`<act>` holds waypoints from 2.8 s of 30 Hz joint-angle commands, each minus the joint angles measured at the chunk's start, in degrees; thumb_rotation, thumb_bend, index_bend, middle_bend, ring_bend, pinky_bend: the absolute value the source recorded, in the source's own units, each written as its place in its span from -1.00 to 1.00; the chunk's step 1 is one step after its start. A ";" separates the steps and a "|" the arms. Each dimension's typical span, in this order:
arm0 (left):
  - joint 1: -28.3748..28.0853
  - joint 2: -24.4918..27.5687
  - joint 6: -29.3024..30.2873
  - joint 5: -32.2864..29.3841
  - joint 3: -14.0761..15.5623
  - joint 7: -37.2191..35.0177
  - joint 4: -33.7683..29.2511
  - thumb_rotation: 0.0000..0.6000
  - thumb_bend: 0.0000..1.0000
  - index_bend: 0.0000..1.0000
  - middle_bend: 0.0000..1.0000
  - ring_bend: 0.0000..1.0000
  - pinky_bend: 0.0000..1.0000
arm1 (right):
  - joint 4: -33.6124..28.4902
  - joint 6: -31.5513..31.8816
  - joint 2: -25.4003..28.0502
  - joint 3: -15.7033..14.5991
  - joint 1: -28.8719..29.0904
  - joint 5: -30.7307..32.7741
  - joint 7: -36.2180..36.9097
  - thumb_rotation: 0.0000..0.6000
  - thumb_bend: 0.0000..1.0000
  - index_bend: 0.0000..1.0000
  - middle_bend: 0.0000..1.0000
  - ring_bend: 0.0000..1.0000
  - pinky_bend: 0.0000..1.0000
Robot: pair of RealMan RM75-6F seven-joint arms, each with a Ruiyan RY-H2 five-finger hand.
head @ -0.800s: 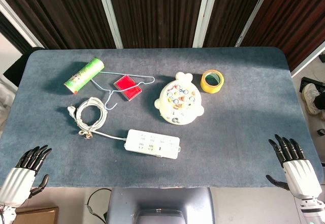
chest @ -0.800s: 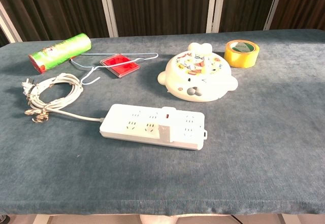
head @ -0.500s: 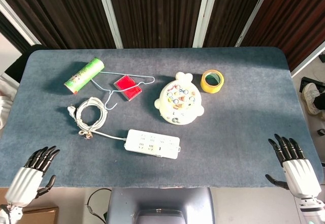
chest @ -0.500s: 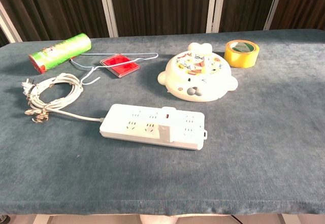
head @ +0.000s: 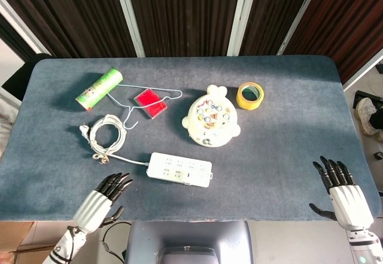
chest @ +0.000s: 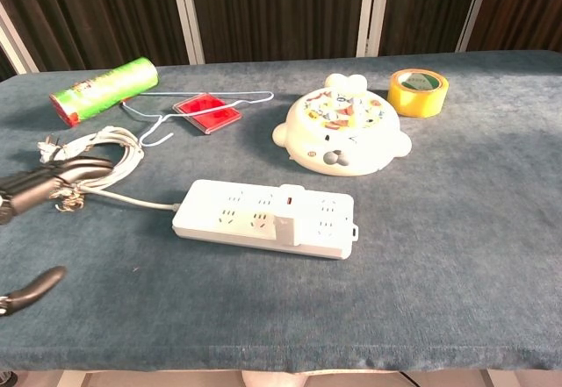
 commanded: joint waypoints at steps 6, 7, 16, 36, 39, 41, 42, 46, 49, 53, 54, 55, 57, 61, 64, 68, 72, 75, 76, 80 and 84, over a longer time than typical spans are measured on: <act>-5.03 -13.84 -6.51 -3.83 -4.28 9.72 3.33 1.00 -0.16 -1.00 -0.99 -1.00 -0.78 | 0.31 -0.58 -0.14 0.53 0.37 1.16 0.94 1.00 -0.54 -1.00 -0.84 -1.00 -1.00; -5.50 -15.45 -6.67 -4.22 -5.03 10.83 4.56 1.00 -0.16 -1.00 -0.99 -1.00 -0.78 | 0.26 -0.72 -0.11 0.56 0.42 1.29 0.96 1.00 -0.54 -1.00 -0.84 -1.00 -1.00; -8.48 -24.42 -10.20 -9.71 -9.27 18.76 12.57 1.00 -0.19 -1.00 -0.99 -1.00 -0.78 | -0.18 -1.82 0.21 1.01 0.81 2.84 1.13 1.00 -0.54 -1.00 -0.84 -1.00 -1.00; -16.50 -35.74 -12.37 -15.04 -12.25 19.78 22.27 1.00 -0.20 -1.00 -0.97 -1.00 -0.77 | -0.68 -2.51 1.34 1.24 1.08 4.14 2.74 1.00 -0.54 -1.00 -0.84 -1.00 -1.00; -16.97 -36.43 -12.24 -15.54 -12.04 19.80 22.82 1.00 -0.20 -1.00 -0.97 -1.00 -0.77 | -0.78 -2.52 1.40 1.16 1.10 4.03 2.75 1.00 -0.54 -1.00 -0.84 -1.00 -1.00; -17.30 -36.81 -12.30 -15.83 -11.78 19.93 22.84 1.00 -0.19 -1.00 -0.97 -1.00 -0.77 | -0.79 -2.38 1.45 1.13 1.06 3.92 2.91 1.00 -0.54 -1.00 -0.84 -1.00 -1.00; -17.41 -36.96 -12.28 -15.92 -11.66 19.99 22.83 1.00 -0.19 -1.00 -0.97 -1.00 -0.77 | -0.80 -2.36 1.48 1.15 1.05 3.95 2.97 1.00 -0.54 -1.00 -0.84 -1.00 -1.00; -17.95 -37.67 -12.87 -16.77 -11.31 20.51 22.67 1.00 -0.20 -1.00 -0.97 -1.00 -0.76 | -0.85 -2.29 1.66 1.17 1.04 4.00 3.43 1.00 -0.54 -1.00 -0.84 -1.00 -1.00; -18.49 -38.27 -13.22 -17.30 -11.27 20.84 22.82 1.00 -0.21 -1.00 -0.97 -1.00 -0.76 | -0.82 -2.14 1.88 1.03 1.01 3.67 3.99 1.00 -0.54 -1.00 -0.84 -1.00 -1.00; -19.02 -38.92 -13.13 -17.95 -11.41 21.36 23.57 1.00 -0.21 -1.00 -0.97 -1.00 -0.76 | -0.74 -1.64 2.20 0.96 0.84 3.35 5.00 1.00 -0.54 -1.00 -0.84 -1.00 -1.00; -19.10 -39.06 -13.20 -18.23 -11.52 21.58 23.84 1.00 -0.21 -1.00 -0.97 -1.00 -0.76 | -0.71 -1.57 2.27 0.94 0.81 3.30 5.21 1.00 -0.54 -1.00 -0.84 -1.00 -1.00; -19.22 -39.24 -13.33 -18.66 -11.71 21.86 24.22 1.00 -0.21 -1.00 -0.97 -1.00 -0.76 | -0.66 -1.49 2.33 0.93 0.79 3.24 5.39 1.00 -0.54 -1.00 -0.84 -1.00 -1.00; -19.42 -39.50 -13.31 -19.11 -12.00 21.93 24.63 1.00 -0.21 -1.00 -0.95 -0.98 -0.76 | -0.60 -1.44 2.40 0.87 0.77 3.11 5.58 1.00 -0.54 -1.00 -0.84 -1.00 -1.00; -19.68 -40.03 -11.96 -19.06 -12.07 20.67 25.33 1.00 -0.21 -0.92 -0.76 -0.79 -0.71 | -0.49 -1.28 2.45 0.84 0.73 2.97 5.84 1.00 -0.54 -1.00 -0.84 -1.00 -1.00; -19.71 -40.21 -11.38 -19.03 -11.79 20.06 25.69 1.00 -0.17 -0.77 -0.59 -0.62 -0.63 | -0.47 -1.39 2.39 0.80 0.78 2.94 5.73 1.00 -0.54 -1.00 -0.84 -1.00 -1.00; -19.80 -40.53 -10.41 -18.92 -11.51 19.27 26.01 1.00 -0.10 -0.58 -0.42 -0.46 -0.55 | -0.53 -1.52 2.27 0.68 0.83 2.80 5.31 1.00 -0.54 -1.00 -0.84 -1.00 -1.00; -19.99 -40.82 -9.73 -18.81 -11.36 18.44 26.49 1.00 -0.04 -0.45 -0.24 -0.32 -0.46 | -0.41 -1.70 2.09 0.61 0.99 2.54 4.92 1.00 -0.54 -1.00 -0.84 -1.00 -1.00; -20.17 -40.94 -9.16 -18.61 -11.26 17.47 27.08 1.00 0.02 -0.36 -0.13 -0.22 -0.37 | 0.55 -2.25 1.31 0.29 1.82 0.86 4.21 1.00 -0.54 -1.00 -0.84 -1.00 -1.00; -20.22 -40.90 -9.19 -18.65 -11.20 17.35 27.10 1.00 0.04 -0.34 -0.11 -0.20 -0.32 | 1.13 -2.56 0.88 0.09 2.34 -0.22 4.15 1.00 -0.54 -1.00 -0.84 -1.00 -1.00; -20.29 -40.54 -9.18 -18.63 -10.72 17.57 26.86 1.00 0.07 -0.31 -0.06 -0.17 -0.15 | 4.85 -5.05 -2.02 -0.52 5.82 -5.20 4.15 1.00 -0.54 -1.00 -0.84 -1.00 -1.00; -20.36 -40.27 -8.98 -18.91 -10.83 18.47 26.41 1.00 0.08 -0.30 -0.06 -0.17 -0.09 | 8.58 -8.87 -6.14 -1.13 10.81 -10.34 4.93 1.00 -0.40 -1.00 -0.84 -1.00 -1.00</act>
